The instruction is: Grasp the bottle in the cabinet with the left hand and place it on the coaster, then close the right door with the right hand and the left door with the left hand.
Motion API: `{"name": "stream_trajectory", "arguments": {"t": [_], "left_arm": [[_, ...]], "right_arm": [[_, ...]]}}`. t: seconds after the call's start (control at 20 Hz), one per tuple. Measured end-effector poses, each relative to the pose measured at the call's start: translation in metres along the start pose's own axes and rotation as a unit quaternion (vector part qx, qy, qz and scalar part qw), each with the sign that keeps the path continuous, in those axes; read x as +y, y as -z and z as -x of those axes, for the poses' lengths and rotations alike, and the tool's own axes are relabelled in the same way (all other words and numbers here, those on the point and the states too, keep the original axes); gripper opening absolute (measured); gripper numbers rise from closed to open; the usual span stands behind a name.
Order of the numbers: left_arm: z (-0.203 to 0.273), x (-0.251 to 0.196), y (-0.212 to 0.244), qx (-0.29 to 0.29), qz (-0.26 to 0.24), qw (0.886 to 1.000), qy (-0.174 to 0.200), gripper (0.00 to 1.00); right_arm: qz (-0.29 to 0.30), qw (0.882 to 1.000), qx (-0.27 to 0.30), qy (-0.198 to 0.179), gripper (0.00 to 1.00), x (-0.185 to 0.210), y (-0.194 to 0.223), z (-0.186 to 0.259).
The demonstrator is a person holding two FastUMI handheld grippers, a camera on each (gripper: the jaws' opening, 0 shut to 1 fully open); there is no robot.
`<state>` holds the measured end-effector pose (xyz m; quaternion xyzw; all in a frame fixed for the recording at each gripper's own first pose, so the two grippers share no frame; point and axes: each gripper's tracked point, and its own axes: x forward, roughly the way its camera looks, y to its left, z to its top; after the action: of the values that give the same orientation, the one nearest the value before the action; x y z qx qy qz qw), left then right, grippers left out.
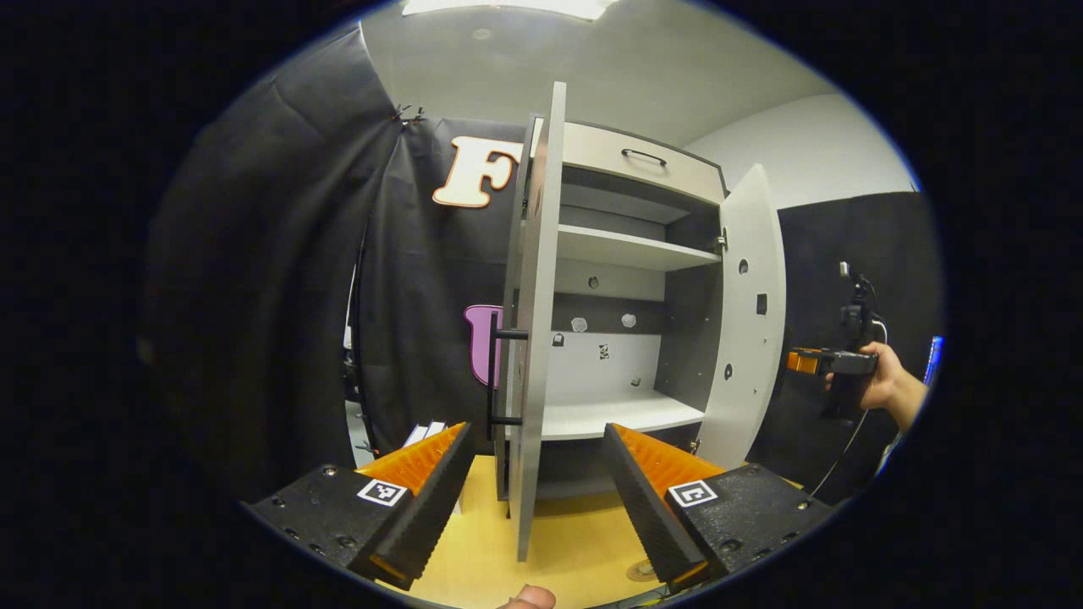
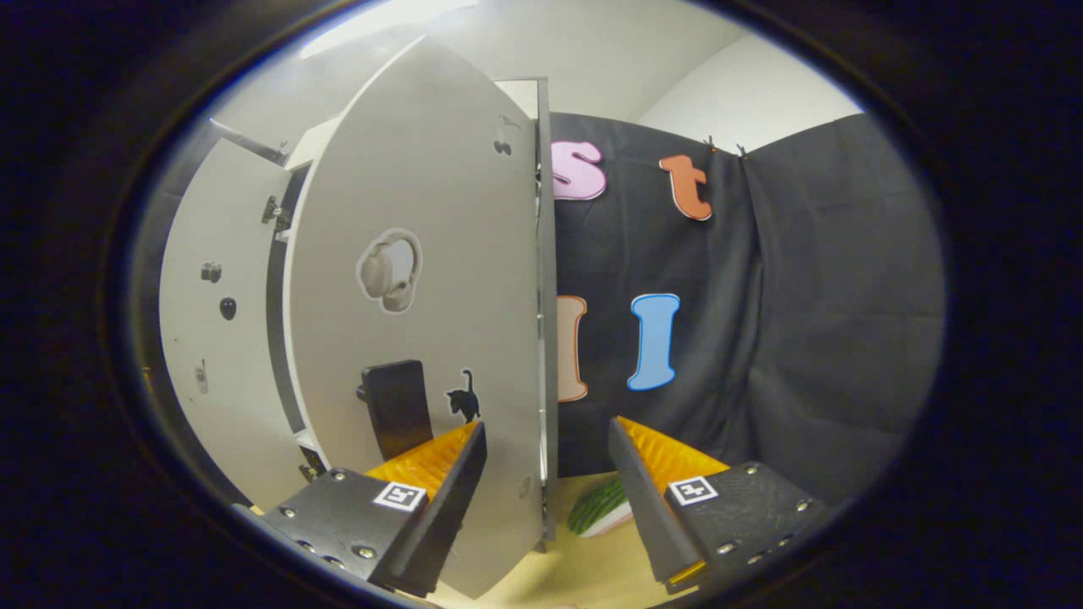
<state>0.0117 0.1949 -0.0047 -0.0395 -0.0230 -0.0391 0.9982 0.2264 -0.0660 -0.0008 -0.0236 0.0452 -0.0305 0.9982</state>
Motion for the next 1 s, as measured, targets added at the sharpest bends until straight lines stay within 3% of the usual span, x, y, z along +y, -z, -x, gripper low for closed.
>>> {"name": "stream_trajectory", "arguments": {"t": [0.3, 0.4, 0.45, 0.55, 0.6, 0.7, 0.95, 1.0], "left_arm": [[-0.018, 0.049, 0.019, 0.024, -0.005, 1.0, -0.009, 0.96], [-0.024, 0.061, 0.018, 0.022, -0.007, 1.0, -0.01, 0.96], [-0.028, 0.067, 0.016, 0.019, -0.006, 1.0, -0.01, 0.93], [-0.035, 0.078, 0.016, 0.017, -0.004, 1.0, -0.012, 0.96], [-0.04, 0.086, 0.015, 0.017, -0.002, 1.0, -0.015, 0.96], [-0.051, 0.1, 0.016, 0.012, 0.001, 1.0, -0.021, 0.93], [-0.083, 0.123, 0.027, 0.02, 0.022, 0.999, -0.028, 1.0], [-0.09, 0.125, 0.029, 0.02, 0.024, 0.999, -0.028, 0.96]], "right_arm": [[-0.024, 0.999, 0.002, -0.025, 0.86, 0.052, 0.007, -0.018], [-0.029, 0.999, -0.007, -0.023, 0.99, 0.067, 0.005, -0.022], [-0.027, 0.999, -0.016, -0.018, 0.96, 0.071, 0.002, -0.023], [-0.029, 0.999, -0.017, -0.01, 0.99, 0.076, 0.003, -0.027], [-0.032, 0.999, -0.013, -0.008, 0.96, 0.079, 0.008, -0.027], [-0.033, 0.999, -0.008, -0.009, 0.96, 0.086, 0.014, -0.021], [-0.044, 0.998, 0.007, -0.033, 0.94, 0.093, 0.031, 0.011], [-0.047, 0.998, 0.006, -0.033, 0.94, 0.09, 0.032, 0.018]]}}
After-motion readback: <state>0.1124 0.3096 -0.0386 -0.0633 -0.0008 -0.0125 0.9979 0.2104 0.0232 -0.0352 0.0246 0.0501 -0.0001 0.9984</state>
